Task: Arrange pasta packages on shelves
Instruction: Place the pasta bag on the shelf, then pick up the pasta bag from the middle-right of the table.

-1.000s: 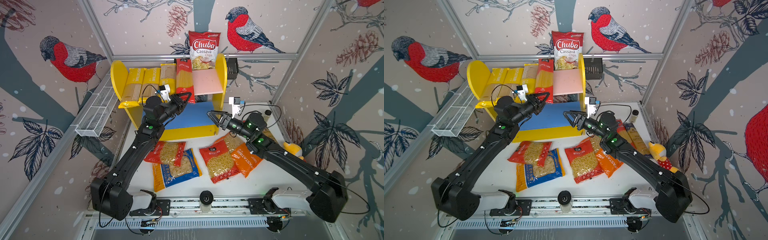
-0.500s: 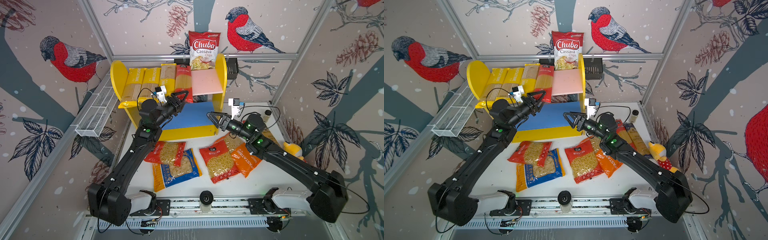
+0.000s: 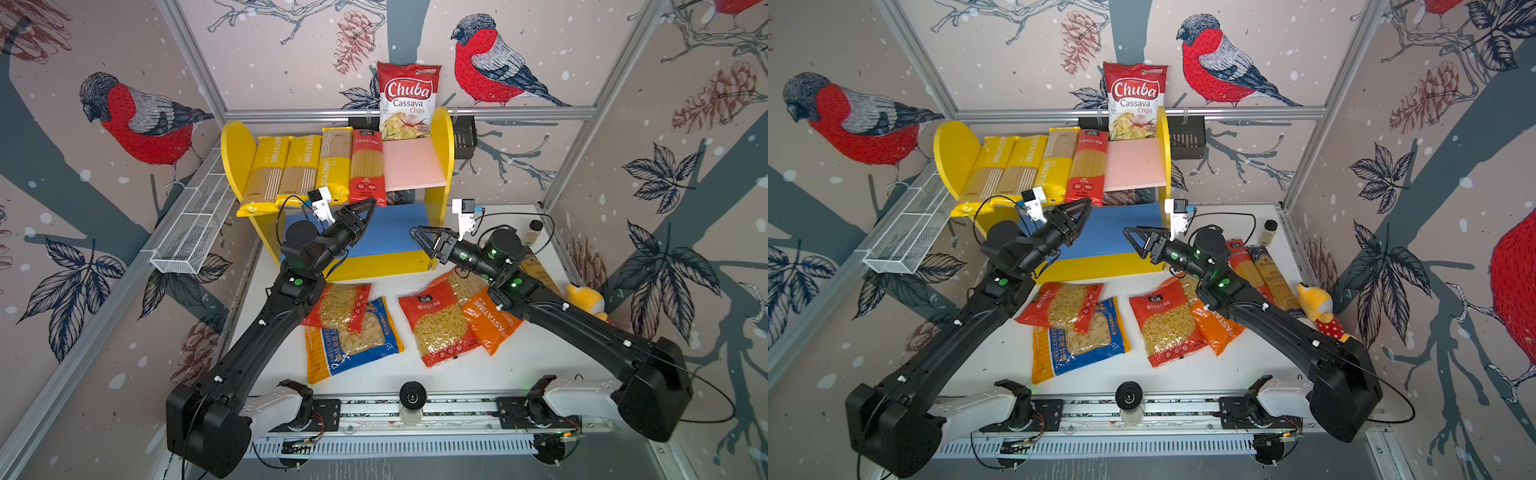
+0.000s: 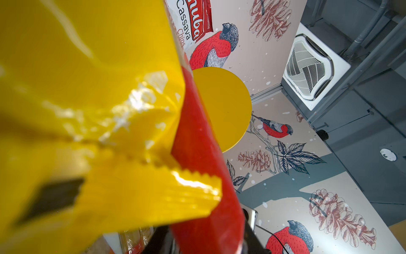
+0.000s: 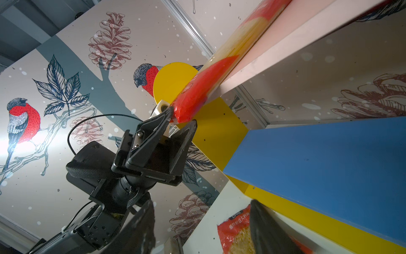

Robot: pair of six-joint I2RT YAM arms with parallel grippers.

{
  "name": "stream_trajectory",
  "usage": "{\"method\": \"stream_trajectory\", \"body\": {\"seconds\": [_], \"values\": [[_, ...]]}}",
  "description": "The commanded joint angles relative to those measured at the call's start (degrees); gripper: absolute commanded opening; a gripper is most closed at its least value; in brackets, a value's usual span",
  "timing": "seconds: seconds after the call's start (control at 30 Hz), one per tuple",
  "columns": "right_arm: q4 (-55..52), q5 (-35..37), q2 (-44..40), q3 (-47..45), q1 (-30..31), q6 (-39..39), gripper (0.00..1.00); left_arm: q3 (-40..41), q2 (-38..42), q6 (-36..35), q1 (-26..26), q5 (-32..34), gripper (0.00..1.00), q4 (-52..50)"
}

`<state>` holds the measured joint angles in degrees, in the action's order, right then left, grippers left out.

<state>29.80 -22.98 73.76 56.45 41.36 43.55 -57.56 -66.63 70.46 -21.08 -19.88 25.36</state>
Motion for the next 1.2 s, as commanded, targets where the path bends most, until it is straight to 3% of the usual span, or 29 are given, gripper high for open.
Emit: {"method": "stream_trajectory", "body": {"seconds": [0.0, 0.17, 0.33, 0.53, 0.73, 0.87, 1.17], "values": [[1.67, 0.47, -0.23, 0.25, 0.30, -0.66, 0.68, -0.10, -1.01, -0.77, -0.23, 1.13, 0.29, 4.75], [0.84, 1.14, -0.93, -0.37, 0.30, -1.44, 0.68, 0.08, -0.81, -0.32, -0.28, 1.50, 0.29, 6.43], [0.61, 1.31, -1.08, -1.11, 0.21, -1.80, 0.68, -0.34, 0.81, -3.53, -0.61, 1.07, 0.50, 3.73], [-0.37, 1.79, -1.68, -2.38, -0.59, -1.97, 0.68, -2.64, 2.88, -9.86, -1.62, 1.07, 0.67, -3.75], [-2.58, 2.73, -4.44, -5.51, -3.15, -2.60, 0.68, -2.05, 4.56, -18.22, -5.48, 2.73, 0.72, -10.85], [-4.45, 2.85, -5.96, -7.23, -5.26, -3.09, 0.68, 0.07, 5.56, -21.39, -7.53, 2.22, 0.72, -10.30], [-10.59, 5.16, -10.97, -15.94, -14.59, -1.64, 0.68, 3.16, 6.57, -42.37, -22.11, 12.90, 0.72, -12.97]]}}
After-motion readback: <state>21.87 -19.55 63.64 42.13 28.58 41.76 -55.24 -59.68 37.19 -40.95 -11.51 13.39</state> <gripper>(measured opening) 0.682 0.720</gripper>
